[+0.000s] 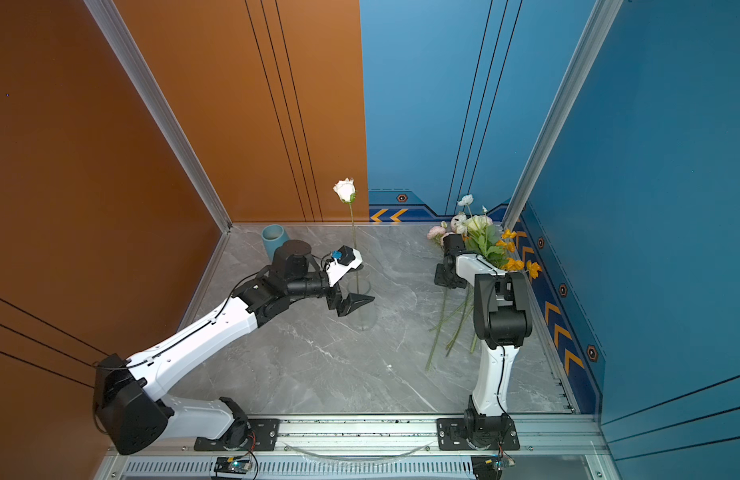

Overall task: Arrange the flowers into the vase
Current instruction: 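Grasp a pink rose stem in the bunch with the right gripper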

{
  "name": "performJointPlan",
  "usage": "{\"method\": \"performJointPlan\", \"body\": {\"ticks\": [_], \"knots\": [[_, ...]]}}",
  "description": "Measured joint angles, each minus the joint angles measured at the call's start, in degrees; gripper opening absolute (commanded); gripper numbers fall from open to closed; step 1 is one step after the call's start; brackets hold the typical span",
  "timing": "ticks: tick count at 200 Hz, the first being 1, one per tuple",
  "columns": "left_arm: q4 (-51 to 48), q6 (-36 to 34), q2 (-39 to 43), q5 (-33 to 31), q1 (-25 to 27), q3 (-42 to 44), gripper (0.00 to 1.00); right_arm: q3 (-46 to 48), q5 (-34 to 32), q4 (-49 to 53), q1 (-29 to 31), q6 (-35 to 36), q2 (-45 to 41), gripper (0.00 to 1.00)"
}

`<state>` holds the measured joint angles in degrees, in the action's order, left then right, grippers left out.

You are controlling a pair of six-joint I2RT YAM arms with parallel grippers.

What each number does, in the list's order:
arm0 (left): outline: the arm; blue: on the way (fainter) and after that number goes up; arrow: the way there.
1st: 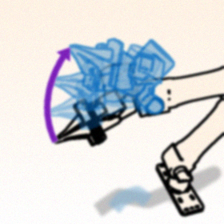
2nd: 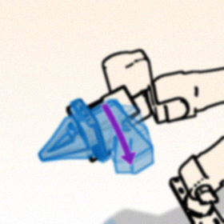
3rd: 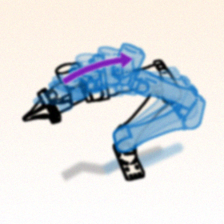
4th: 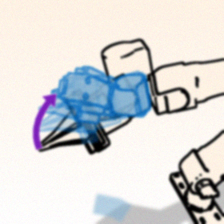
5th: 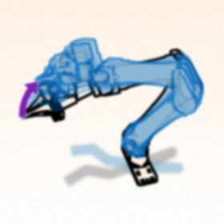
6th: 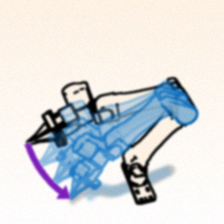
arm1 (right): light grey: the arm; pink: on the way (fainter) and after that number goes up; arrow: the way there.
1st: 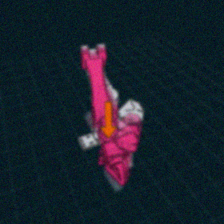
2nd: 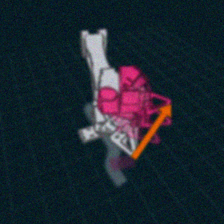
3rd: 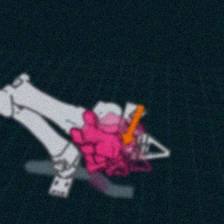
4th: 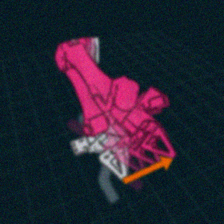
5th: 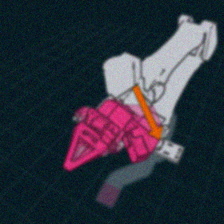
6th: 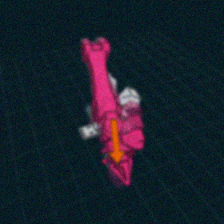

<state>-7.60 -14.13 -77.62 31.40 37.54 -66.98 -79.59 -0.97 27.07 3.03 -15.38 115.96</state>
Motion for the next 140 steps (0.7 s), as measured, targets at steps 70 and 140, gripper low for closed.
{"method": "performJointPlan", "body": {"ticks": [70, 140], "knots": [[0.0, -0.02, 0.0, -1.01, 0.0, 0.0, 0.98, 1.88, -0.98, -0.33, 3.96, 3.21, -3.28, 0.0], [-0.31, -0.28, 0.57, -1.4, -0.9, 0.0, 0.98, 10.95, 1.55, -7.34, 4.92, 1.99, -20.92, 0.0]]}}
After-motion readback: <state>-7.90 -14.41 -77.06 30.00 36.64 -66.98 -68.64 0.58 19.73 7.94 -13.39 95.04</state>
